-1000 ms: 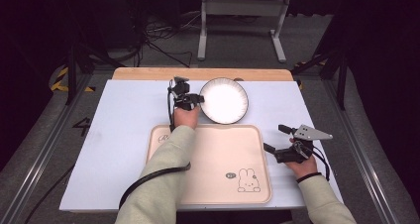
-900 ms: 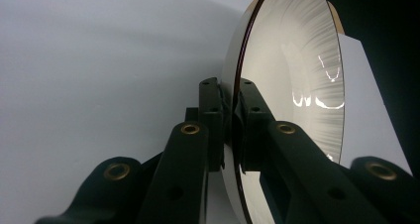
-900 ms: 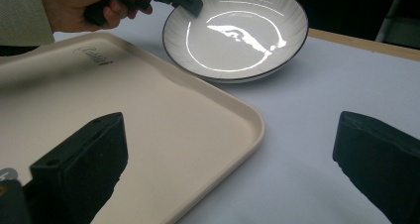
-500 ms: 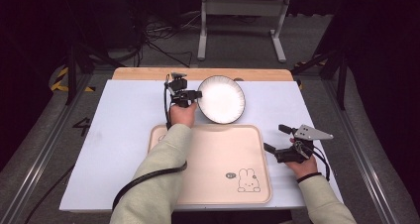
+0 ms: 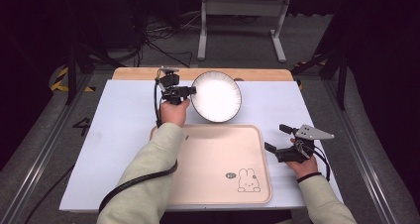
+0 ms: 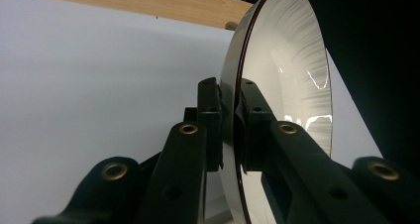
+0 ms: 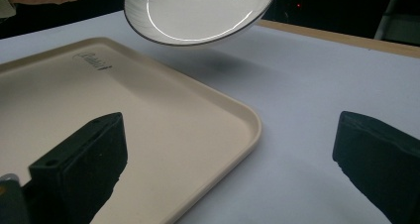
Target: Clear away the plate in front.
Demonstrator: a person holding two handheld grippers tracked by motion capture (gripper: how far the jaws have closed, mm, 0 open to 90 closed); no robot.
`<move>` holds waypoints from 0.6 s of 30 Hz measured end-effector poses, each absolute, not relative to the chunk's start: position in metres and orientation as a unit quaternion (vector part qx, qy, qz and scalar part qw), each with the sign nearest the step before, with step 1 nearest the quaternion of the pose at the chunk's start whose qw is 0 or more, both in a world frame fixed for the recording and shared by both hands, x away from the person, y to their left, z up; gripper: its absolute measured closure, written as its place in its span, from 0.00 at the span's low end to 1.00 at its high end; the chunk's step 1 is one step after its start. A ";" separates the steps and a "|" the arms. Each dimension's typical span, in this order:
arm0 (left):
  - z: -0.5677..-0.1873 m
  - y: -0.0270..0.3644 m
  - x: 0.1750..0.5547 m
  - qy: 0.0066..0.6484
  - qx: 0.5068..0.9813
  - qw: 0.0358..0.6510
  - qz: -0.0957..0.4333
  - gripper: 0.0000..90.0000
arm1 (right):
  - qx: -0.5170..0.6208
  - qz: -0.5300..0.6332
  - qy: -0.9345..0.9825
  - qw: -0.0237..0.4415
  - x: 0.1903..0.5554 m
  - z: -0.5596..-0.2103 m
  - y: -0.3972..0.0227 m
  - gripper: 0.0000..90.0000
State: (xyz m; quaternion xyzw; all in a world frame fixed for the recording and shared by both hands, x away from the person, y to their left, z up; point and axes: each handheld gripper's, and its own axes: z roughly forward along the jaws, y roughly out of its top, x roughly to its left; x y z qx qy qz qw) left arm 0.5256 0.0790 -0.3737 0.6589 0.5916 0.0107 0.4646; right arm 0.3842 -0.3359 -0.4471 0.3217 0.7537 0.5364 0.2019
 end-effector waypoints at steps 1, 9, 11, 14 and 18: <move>-0.373 0.080 0.524 0.592 0.658 0.465 0.010 0.92 | 0.319 0.536 0.755 0.202 0.384 -0.447 -0.335 0.01; -0.365 0.096 0.506 0.581 0.662 0.474 0.005 0.92 | 0.337 0.540 0.741 0.214 0.384 -0.446 -0.340 0.00; -0.361 0.099 0.500 0.578 0.663 0.475 0.013 0.92 | 0.345 0.540 0.735 0.219 0.383 -0.444 -0.343 0.00; -0.359 0.105 0.491 0.576 0.662 0.478 0.015 0.92 | 0.345 0.544 0.734 0.218 0.384 -0.444 -0.343 0.00; -0.357 0.111 0.480 0.571 0.665 0.481 0.013 0.92 | 0.339 0.542 0.738 0.215 0.383 -0.445 -0.340 0.00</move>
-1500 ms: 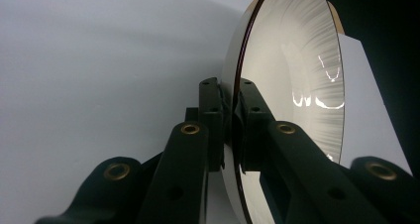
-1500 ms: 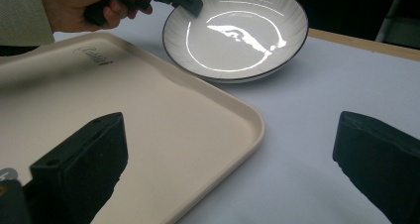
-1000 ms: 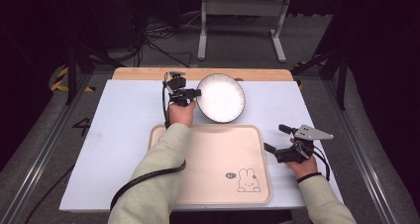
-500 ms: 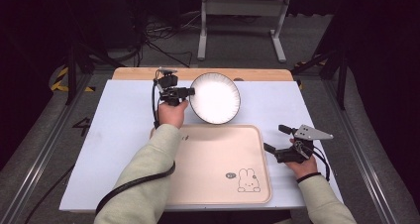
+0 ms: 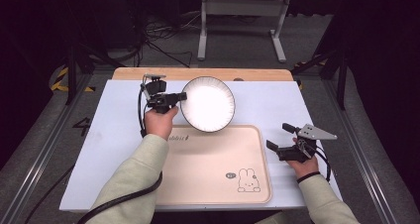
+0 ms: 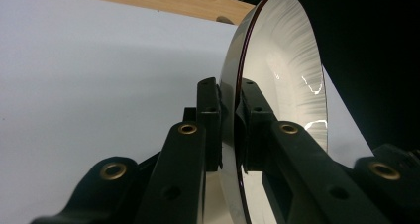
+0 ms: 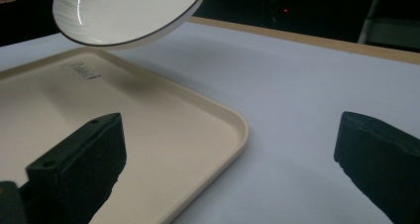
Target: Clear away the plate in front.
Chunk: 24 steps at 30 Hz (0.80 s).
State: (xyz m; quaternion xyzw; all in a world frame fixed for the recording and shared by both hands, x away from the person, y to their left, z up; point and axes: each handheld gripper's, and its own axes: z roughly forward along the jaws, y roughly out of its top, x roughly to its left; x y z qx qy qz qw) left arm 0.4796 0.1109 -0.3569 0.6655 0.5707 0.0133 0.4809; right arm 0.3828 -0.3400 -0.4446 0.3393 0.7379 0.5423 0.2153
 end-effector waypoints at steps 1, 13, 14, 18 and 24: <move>-0.356 0.112 0.477 0.569 0.666 0.482 0.013 0.92 | 0.338 0.542 0.739 0.212 0.383 -0.445 -0.339 0.00; -0.351 0.119 0.449 0.543 0.686 0.485 0.013 0.92 | 0.336 0.544 0.741 0.207 0.382 -0.445 -0.338 0.00; -0.351 0.119 0.449 0.543 0.686 0.485 0.013 0.92 | 0.336 0.544 0.741 0.207 0.382 -0.445 -0.338 0.00; -0.348 0.121 0.441 0.532 0.697 0.481 0.009 0.92 | 0.335 0.543 0.741 0.207 0.382 -0.444 -0.338 0.01; -0.346 0.126 0.431 0.523 0.706 0.478 0.008 0.91 | 0.334 0.542 0.744 0.204 0.383 -0.445 -0.337 0.01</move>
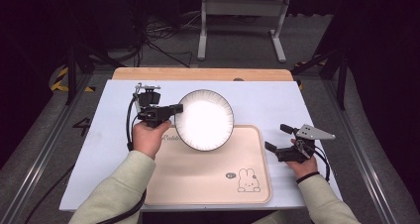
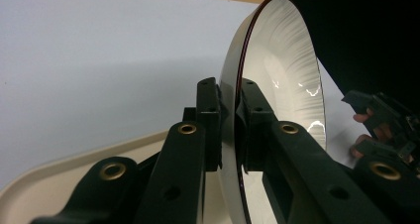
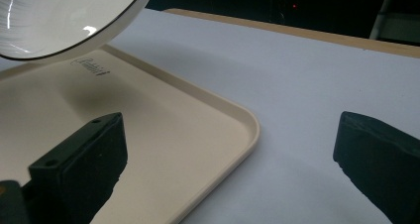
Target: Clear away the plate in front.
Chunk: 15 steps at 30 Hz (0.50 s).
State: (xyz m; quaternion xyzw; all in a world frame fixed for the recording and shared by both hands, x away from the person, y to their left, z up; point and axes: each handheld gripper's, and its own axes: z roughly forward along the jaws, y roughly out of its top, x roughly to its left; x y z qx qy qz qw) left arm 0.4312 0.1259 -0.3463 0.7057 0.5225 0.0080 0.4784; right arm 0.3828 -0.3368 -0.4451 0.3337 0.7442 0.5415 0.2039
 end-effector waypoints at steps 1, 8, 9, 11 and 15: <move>-0.346 0.127 0.430 0.520 0.707 0.479 0.007 0.91 | 0.334 0.542 0.744 0.204 0.383 -0.445 -0.337 0.01; -0.344 0.130 0.420 0.512 0.712 0.480 -0.003 0.92 | 0.334 0.541 0.745 0.201 0.383 -0.445 -0.337 0.01; -0.344 0.130 0.420 0.511 0.714 0.478 -0.004 0.91 | 0.334 0.541 0.745 0.200 0.383 -0.445 -0.337 0.01; -0.345 0.130 0.418 0.509 0.718 0.475 -0.004 0.91 | 0.334 0.541 0.746 0.200 0.383 -0.445 -0.337 0.01; -0.347 0.129 0.416 0.501 0.726 0.470 -0.010 0.91 | 0.334 0.542 0.745 0.199 0.383 -0.445 -0.337 0.01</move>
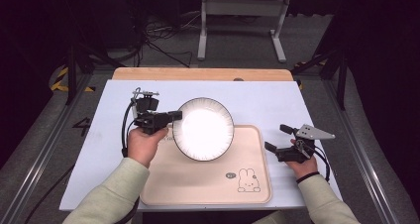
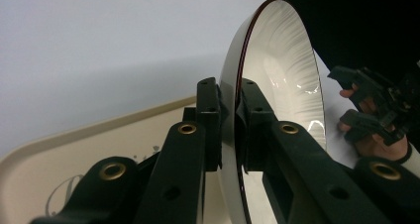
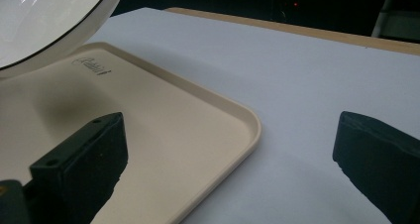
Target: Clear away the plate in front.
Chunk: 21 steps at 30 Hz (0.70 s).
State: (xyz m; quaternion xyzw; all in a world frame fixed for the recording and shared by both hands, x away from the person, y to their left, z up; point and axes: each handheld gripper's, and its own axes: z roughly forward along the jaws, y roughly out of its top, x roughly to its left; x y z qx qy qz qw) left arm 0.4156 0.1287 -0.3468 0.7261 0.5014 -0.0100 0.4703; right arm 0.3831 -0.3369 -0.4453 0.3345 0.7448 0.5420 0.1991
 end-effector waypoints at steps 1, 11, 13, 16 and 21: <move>-0.347 0.128 0.415 0.500 0.727 0.470 -0.013 0.91 | 0.334 0.542 0.745 0.199 0.383 -0.445 -0.337 0.01; -0.355 0.123 0.411 0.489 0.745 0.451 -0.040 0.91 | 0.333 0.541 0.746 0.200 0.383 -0.445 -0.337 0.01; -0.356 0.122 0.410 0.489 0.747 0.448 -0.045 0.91 | 0.333 0.541 0.746 0.200 0.383 -0.445 -0.337 0.01; -0.359 0.121 0.410 0.485 0.752 0.444 -0.050 0.91 | 0.333 0.541 0.746 0.200 0.383 -0.445 -0.337 0.01; -0.368 0.119 0.409 0.490 0.753 0.434 -0.071 0.91 | 0.332 0.542 0.746 0.198 0.383 -0.445 -0.336 0.01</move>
